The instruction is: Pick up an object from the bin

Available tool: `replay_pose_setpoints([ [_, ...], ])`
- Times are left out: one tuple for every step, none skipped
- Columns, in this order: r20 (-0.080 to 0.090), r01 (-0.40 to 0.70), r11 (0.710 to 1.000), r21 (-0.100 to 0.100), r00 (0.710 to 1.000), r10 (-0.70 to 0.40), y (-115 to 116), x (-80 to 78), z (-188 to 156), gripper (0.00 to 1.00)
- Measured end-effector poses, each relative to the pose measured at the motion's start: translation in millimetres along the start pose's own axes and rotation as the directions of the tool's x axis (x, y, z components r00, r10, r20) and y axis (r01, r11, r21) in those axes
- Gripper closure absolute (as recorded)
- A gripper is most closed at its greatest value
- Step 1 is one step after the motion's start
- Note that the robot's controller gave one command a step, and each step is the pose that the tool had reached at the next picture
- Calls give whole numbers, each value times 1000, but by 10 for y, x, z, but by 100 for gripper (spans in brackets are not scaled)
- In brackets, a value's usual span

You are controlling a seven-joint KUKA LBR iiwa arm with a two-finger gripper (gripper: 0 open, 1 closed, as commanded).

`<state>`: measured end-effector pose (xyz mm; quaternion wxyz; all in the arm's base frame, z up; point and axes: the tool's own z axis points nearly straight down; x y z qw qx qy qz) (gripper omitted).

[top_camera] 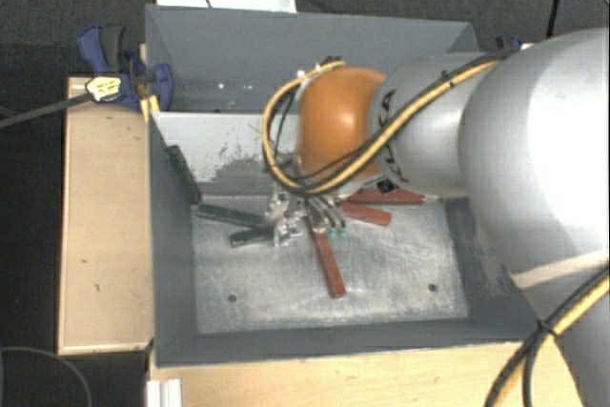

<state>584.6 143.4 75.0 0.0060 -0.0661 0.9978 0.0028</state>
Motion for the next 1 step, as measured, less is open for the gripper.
replay_pose_setpoints([
  [-5,-2,1000,4,1000,2,19,46,-1639,100],
])
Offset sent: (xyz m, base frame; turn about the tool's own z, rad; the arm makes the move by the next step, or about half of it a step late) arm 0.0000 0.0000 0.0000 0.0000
